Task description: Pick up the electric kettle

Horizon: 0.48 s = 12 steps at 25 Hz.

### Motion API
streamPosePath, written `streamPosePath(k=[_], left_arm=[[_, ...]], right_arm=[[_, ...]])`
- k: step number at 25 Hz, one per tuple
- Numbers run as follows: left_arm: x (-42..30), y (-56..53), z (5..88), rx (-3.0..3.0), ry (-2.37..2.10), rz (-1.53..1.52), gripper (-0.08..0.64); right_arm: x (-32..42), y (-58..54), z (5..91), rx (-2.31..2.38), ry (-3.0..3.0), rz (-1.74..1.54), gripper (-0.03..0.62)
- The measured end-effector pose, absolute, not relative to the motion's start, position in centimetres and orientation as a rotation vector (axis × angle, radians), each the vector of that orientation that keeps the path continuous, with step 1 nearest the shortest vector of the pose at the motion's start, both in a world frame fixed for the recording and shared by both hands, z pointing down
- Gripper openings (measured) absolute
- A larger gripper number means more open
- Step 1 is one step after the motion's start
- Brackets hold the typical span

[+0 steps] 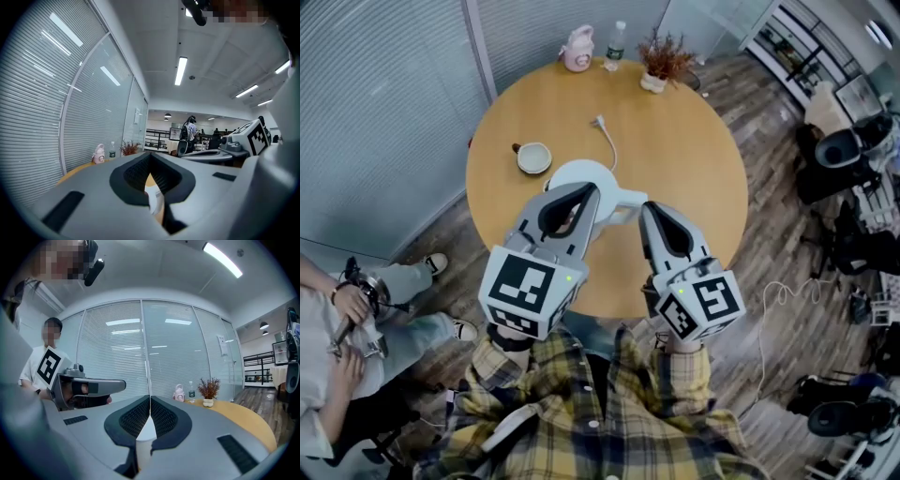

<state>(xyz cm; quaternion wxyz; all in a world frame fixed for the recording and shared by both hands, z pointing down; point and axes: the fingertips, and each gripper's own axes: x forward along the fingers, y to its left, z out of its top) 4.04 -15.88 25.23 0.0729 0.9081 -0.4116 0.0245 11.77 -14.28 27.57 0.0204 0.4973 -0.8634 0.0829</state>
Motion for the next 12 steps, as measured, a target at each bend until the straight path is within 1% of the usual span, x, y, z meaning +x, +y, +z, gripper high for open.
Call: streamPosePath(k=[12], left_arm=[[3.8,-17.7,26.0,2.684,-1.273,0.103,0.002]], right_arm=[[12.4,-16.4,28.2,1.52,-2.677,0.287,0.032]])
